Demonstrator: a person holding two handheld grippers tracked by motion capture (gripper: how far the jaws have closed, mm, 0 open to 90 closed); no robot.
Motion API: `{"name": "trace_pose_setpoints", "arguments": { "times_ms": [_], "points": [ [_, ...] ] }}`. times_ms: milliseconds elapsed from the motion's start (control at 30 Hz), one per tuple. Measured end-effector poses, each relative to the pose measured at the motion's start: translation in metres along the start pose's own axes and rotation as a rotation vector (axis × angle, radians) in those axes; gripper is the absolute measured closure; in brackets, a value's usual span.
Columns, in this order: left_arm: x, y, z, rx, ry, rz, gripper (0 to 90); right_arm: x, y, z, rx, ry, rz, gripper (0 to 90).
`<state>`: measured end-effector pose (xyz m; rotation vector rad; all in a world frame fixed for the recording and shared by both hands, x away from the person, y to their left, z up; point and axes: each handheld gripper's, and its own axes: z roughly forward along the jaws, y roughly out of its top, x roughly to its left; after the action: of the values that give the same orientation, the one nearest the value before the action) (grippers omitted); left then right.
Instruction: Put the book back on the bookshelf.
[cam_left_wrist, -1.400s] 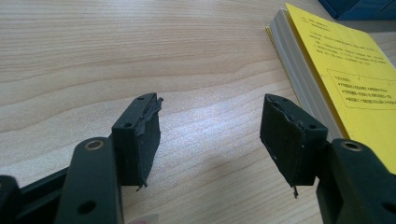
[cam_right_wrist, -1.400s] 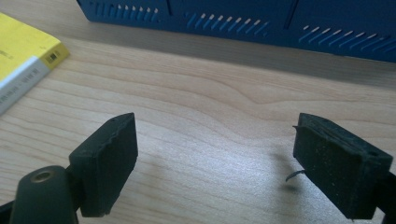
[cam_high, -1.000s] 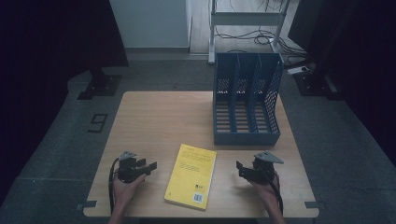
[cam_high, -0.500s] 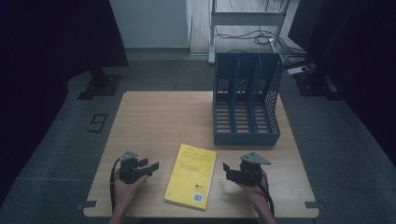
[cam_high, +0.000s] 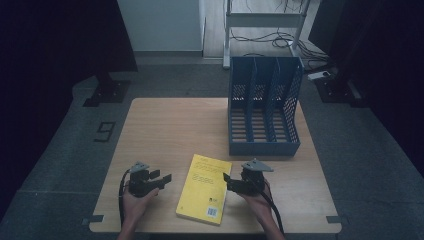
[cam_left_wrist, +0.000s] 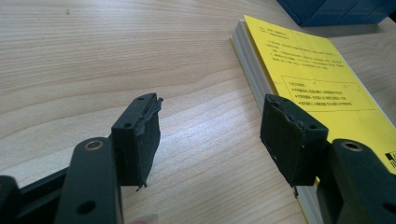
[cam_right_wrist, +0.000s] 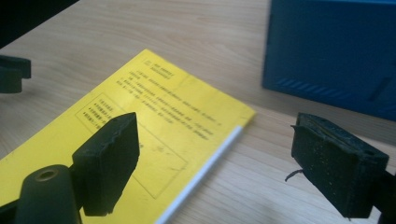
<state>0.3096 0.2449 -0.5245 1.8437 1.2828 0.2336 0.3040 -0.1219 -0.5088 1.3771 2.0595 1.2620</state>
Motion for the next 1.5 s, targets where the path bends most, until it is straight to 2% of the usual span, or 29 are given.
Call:
{"name": "trace_pose_setpoints", "arguments": {
  "times_ms": [267,767,1100,1500],
  "points": [
    [-0.005,0.0,0.003,0.01,-0.011,0.011,37.6,0.012,-0.004,0.016,0.033,0.022,-0.017,15.2],
    [-0.02,-0.001,0.013,0.036,-0.02,0.047,37.2,0.018,-0.017,0.033,0.082,0.031,-0.015,15.3],
    [-0.025,-0.002,0.019,0.05,-0.032,0.051,37.0,0.02,-0.025,0.045,0.125,0.041,-0.016,15.2],
    [-0.035,-0.004,0.029,0.067,-0.045,0.071,36.3,0.019,-0.026,0.045,0.123,0.048,-0.006,15.4]
  ]
}}
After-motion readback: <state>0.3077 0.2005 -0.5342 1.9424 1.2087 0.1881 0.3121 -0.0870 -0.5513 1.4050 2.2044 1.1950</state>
